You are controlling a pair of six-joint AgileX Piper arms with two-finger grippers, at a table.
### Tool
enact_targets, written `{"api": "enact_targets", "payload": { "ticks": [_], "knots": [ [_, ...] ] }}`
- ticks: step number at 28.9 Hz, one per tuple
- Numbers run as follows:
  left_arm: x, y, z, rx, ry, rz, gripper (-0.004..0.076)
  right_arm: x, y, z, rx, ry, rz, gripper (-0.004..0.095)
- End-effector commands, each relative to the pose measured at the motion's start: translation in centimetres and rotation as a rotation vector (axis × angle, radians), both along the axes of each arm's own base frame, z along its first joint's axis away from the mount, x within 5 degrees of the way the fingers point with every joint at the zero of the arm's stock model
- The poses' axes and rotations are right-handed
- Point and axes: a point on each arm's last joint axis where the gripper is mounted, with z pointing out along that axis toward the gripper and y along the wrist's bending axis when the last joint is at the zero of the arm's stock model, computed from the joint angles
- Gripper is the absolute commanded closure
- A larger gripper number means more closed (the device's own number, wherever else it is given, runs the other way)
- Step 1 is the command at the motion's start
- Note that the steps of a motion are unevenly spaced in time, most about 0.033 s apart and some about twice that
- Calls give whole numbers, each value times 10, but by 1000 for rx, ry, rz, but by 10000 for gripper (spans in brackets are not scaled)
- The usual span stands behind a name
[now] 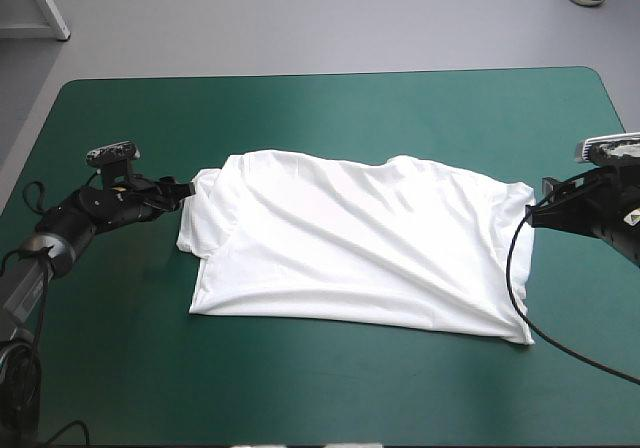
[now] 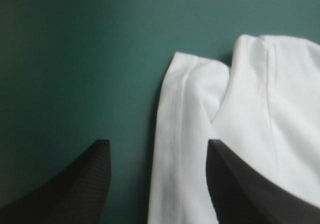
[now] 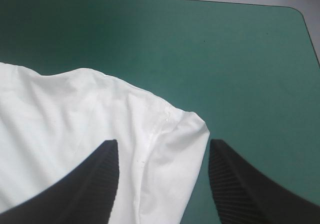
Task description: Fold the cloth
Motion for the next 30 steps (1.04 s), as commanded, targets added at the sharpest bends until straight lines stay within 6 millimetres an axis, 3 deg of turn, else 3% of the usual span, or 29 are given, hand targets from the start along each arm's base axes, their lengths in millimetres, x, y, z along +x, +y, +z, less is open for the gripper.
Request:
{"api": "enact_targets", "payload": {
  "ticks": [1, 7, 11, 18, 21, 26, 30],
  "knots": [
    [23, 0, 26, -46, -85, 22, 302, 0, -1, 17, 12, -104, -21, 399],
    [48, -5, 11, -91, 17, -42, 303, -1, -1, 17, 16, -98, -21, 399],
    [52, -8, -6, -122, 98, -68, 303, -1, -1, 16, 15, -90, -18, 399],
    [51, -9, -9, -121, 116, -77, 322, -1, 0, 16, 16, -82, -16, 399],
    [51, -9, -9, -112, 121, -92, 412, -1, 0, 16, 16, -82, -16, 400],
    [52, -8, -9, -96, 100, -87, 698, -2, 0, 15, 16, -76, -14, 445],
    [53, -8, -8, -87, 92, -90, 705, -2, 0, 15, 16, -72, -12, 467]
  ]
}}
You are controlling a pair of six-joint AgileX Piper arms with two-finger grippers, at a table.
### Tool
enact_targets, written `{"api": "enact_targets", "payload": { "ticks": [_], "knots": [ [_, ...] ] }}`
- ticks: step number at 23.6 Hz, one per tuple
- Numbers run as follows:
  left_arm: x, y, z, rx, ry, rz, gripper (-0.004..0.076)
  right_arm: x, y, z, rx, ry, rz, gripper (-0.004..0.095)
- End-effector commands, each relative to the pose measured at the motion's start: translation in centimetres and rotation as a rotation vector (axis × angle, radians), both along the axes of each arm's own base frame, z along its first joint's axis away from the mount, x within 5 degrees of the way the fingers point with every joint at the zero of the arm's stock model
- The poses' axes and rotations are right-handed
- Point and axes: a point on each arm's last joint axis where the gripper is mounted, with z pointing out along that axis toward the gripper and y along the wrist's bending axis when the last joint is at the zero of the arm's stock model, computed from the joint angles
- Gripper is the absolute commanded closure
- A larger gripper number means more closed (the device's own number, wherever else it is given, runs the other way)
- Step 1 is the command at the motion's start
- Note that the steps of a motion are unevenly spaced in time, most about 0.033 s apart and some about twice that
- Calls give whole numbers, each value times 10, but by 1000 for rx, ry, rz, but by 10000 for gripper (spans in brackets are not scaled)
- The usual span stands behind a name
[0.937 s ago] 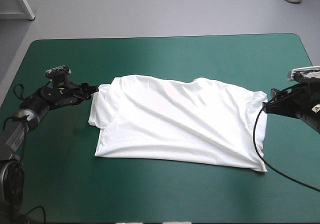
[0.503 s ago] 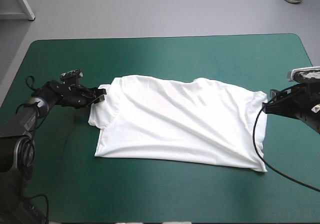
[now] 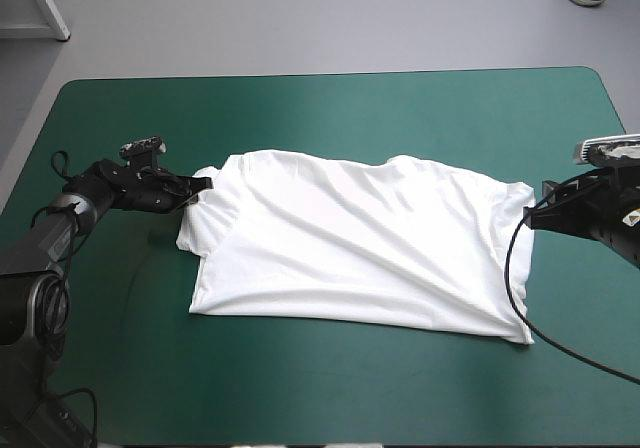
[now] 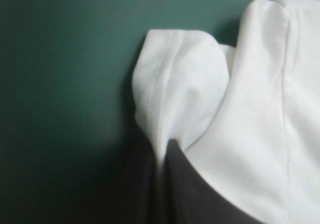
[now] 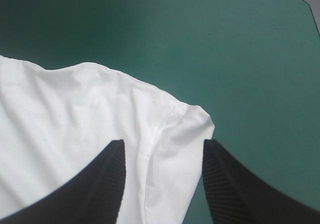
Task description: Fold the cloth
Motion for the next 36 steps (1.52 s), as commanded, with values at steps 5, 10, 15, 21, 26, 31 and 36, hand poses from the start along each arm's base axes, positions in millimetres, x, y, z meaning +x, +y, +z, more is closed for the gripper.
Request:
{"api": "enact_targets", "payload": {
  "ticks": [5, 10, 15, 21, 26, 31, 36],
  "knots": [
    [0, -4, 31, -24, -78, -14, 705, -1, -1, 17, 1, -96, -19, 467],
    [-8, -28, 70, -18, -151, -137, 705, -1, -1, 17, 1, -99, -20, 468],
    [-20, -73, 80, -27, -144, -305, 705, -1, -1, 17, 1, -98, -19, 469],
    [-27, -103, 76, -10, -131, -402, 705, -1, -1, 16, 1, -90, -17, 462],
    [-28, -105, 60, -7, -43, -466, 645, -1, -1, 16, -1, -83, -12, 403],
    [-33, -114, 53, -93, 27, -554, 274, -1, -1, 17, -4, -95, -17, 353],
    [-34, -115, 63, -120, -29, -556, 148, 0, -2, 17, -7, -106, -24, 353]
  ]
}}
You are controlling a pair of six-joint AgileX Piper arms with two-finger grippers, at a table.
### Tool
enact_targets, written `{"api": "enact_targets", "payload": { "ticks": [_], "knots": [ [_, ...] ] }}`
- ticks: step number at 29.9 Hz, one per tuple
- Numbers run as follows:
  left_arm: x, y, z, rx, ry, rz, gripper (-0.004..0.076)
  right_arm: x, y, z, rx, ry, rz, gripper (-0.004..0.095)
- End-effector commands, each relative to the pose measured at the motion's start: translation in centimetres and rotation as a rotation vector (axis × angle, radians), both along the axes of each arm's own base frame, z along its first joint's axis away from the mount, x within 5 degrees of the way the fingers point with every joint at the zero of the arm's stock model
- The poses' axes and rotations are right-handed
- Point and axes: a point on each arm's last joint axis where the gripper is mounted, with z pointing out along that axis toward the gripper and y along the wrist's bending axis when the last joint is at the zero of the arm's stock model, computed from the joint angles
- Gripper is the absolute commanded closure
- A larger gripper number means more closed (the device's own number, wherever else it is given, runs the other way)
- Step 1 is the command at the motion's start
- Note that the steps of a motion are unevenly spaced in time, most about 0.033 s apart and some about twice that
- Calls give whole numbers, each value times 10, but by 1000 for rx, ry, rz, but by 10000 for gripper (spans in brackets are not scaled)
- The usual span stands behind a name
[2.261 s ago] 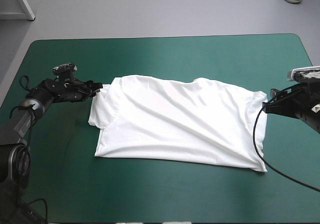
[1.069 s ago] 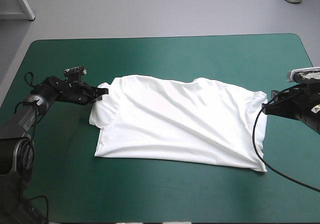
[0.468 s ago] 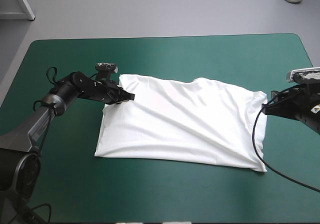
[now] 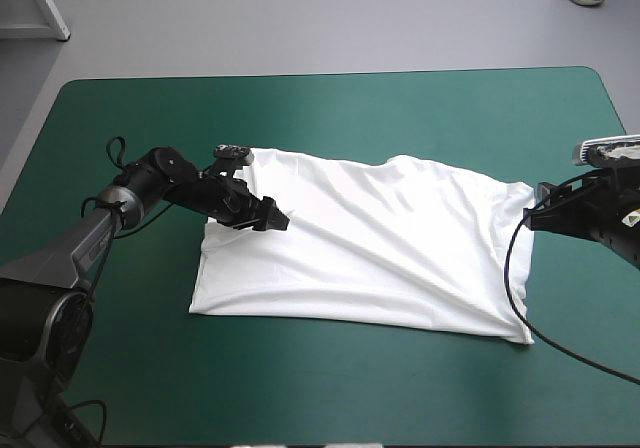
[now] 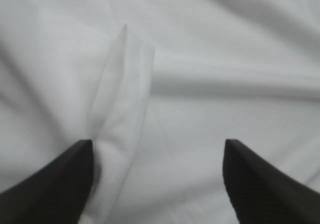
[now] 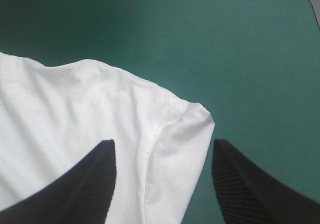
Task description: Fold the cloth
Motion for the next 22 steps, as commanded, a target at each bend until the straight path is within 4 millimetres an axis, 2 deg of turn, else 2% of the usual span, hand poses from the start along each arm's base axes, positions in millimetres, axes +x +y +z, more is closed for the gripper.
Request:
{"api": "enact_targets", "payload": {
  "ticks": [1, 4, 7, 11, 14, 16, 19, 22],
  "knots": [
    [-2, -1, 37, -57, -132, 32, 150, 0, -2, 18, -5, -114, -26, 353],
    [-1, 1, 49, -46, -193, 55, 150, 0, -2, 18, -5, -115, -28, 354],
    [-4, 1, 70, -64, -238, 39, 151, 0, -5, 18, -31, -119, -48, 354],
    [-11, 4, 119, -54, -383, 10, 172, -1, -9, 25, -55, -128, -84, 354],
    [-21, 14, 158, 43, -480, 29, 172, -5, -9, 31, -54, -110, -95, 355],
    [-33, 23, 176, 108, -500, 61, 172, -7, -9, 32, -60, -87, -90, 355],
    [-51, 33, 188, 184, -488, 101, 176, -9, -8, 28, -52, -38, -83, 354],
    [-69, 40, 183, 226, -410, 107, 192, -8, -7, 12, -38, 57, -76, 369]
  ]
}}
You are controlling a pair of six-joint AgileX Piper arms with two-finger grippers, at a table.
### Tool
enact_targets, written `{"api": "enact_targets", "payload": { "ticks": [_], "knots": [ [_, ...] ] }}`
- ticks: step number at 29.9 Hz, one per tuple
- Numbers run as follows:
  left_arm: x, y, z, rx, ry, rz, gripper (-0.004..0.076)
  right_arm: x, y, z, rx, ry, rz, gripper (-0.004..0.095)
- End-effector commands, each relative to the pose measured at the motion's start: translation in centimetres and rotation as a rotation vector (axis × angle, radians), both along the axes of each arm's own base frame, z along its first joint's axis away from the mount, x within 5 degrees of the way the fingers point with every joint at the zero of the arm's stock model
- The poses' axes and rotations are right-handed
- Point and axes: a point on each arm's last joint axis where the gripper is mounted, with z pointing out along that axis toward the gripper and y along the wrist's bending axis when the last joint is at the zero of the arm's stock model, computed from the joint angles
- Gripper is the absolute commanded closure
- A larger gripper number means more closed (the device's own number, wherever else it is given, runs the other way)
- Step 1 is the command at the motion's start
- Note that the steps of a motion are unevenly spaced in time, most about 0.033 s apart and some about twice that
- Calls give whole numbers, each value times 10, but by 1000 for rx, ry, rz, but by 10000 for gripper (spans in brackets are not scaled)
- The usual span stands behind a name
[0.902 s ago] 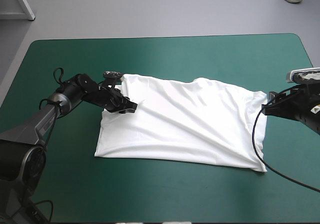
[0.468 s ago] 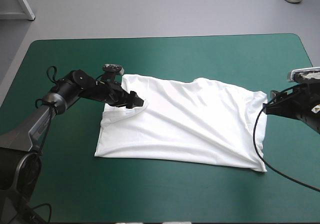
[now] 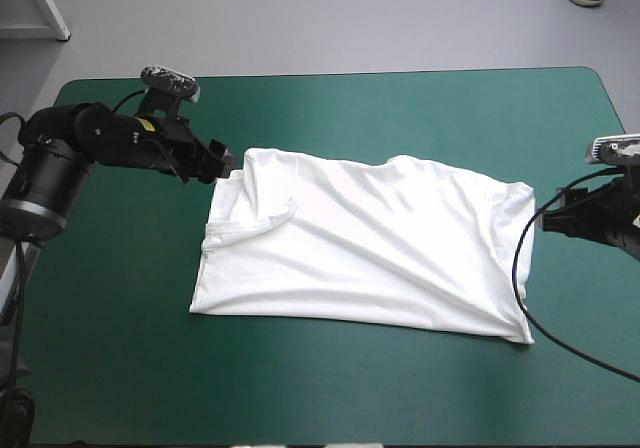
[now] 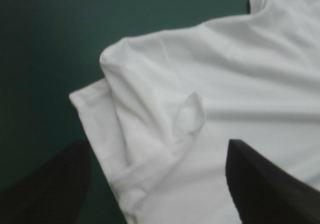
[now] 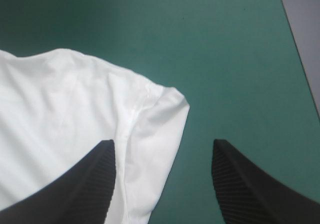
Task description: Fold the cloth
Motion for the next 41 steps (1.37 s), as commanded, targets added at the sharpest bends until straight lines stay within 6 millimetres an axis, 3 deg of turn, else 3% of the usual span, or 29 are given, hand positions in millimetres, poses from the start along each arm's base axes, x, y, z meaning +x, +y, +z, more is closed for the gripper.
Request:
{"api": "enact_targets", "payload": {
  "ticks": [1, 6, 14, 27, 33, 41],
  "knots": [
    [-30, 8, 13, 3, 7, 40, 199, 0, -1, -3, 4, 13, -6, 384],
    [-59, 15, -10, -26, 47, 105, 204, -2, -1, -38, 18, 114, -7, 450],
    [-88, 26, -82, 23, 246, 208, 204, -15, 1, -69, 41, 148, -25, 450],
    [-102, 30, -138, 51, 354, 244, 204, -15, 1, -77, 48, 138, -31, 450],
    [-96, 29, -167, 54, 397, 262, 209, -15, 1, -77, 48, 136, -31, 450],
    [-87, 20, -175, -7, 392, 218, 238, -15, 1, -77, 46, 127, -33, 450]
  ]
}}
